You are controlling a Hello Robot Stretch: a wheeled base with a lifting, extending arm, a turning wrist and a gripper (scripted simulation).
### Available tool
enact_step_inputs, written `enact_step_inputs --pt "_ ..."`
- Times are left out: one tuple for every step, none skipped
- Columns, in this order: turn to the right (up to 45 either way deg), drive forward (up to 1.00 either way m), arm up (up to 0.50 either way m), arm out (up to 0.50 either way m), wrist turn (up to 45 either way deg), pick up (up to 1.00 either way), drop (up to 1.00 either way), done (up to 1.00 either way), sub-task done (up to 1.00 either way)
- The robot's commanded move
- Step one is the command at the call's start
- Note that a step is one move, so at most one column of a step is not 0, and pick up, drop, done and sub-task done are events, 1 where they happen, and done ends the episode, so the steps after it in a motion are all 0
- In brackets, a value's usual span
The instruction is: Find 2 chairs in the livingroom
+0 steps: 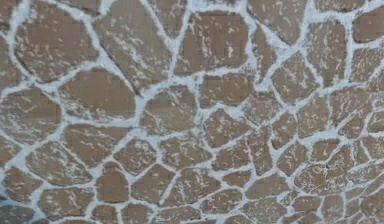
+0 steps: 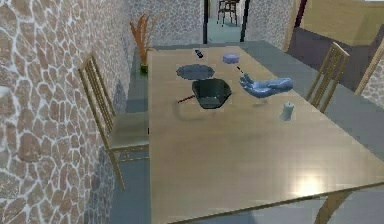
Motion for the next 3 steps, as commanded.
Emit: enact_step_inputs --pt "33.0 0.0 0.0 0.0 0.0 0.0 0.0 0.0 0.0" --pt "0.0 0.15 0.0 0.0 0.0 0.0 0.0 0.0 0.0" --pt "45.0 0.0 0.0 0.0 0.0 0.0 0.0 0.0 0.0"
